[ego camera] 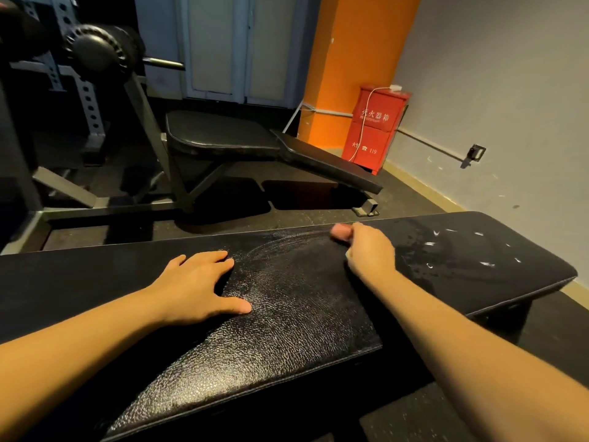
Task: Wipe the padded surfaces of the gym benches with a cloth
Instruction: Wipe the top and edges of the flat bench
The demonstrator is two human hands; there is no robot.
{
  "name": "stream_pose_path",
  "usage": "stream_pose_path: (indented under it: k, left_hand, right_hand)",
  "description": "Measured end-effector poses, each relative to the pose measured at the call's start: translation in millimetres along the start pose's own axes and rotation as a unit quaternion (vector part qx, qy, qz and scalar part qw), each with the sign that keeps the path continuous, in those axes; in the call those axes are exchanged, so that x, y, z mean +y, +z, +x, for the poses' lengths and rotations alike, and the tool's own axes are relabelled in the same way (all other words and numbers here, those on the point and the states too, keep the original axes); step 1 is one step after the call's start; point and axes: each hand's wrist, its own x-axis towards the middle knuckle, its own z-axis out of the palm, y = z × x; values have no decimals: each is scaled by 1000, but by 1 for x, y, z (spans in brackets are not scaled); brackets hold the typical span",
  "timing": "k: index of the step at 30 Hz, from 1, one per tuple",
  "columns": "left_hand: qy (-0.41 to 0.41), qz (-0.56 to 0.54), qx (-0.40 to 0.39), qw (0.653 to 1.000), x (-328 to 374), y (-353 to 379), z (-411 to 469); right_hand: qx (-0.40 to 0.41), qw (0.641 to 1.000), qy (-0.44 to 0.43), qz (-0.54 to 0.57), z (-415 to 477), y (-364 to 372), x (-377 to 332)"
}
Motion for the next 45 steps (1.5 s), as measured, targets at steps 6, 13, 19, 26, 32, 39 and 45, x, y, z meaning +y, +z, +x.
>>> stream_pose_path:
  k: [6,13,19,26,32,39,45]
  left_hand:
    - [5,6,13,1000,-1,0,-1]
    - [4,-1,4,1000,-1,0,0]
    - [11,11,12,1000,2,-2,-4]
    - [9,1,8,1000,0,-1,-3]
    - [28,-4,28,999,0,-1,-2]
    - [13,4,12,1000,-2,2,-1]
    - [5,11,2,1000,1,-3,0]
  right_hand:
    - [-79,952,-287,76,-42,27,-87]
    - [-1,999,-12,38,19,28,-57]
    - [-76,953,-276,95,-8,31,-100]
    - [4,998,65,-6,49,22,-14]
    - [-72,961,-233,134,-40,29,-108]
    - [-51,993,-106,-21,7,4,16]
    - [-22,990,-109,82,-10,24,-61]
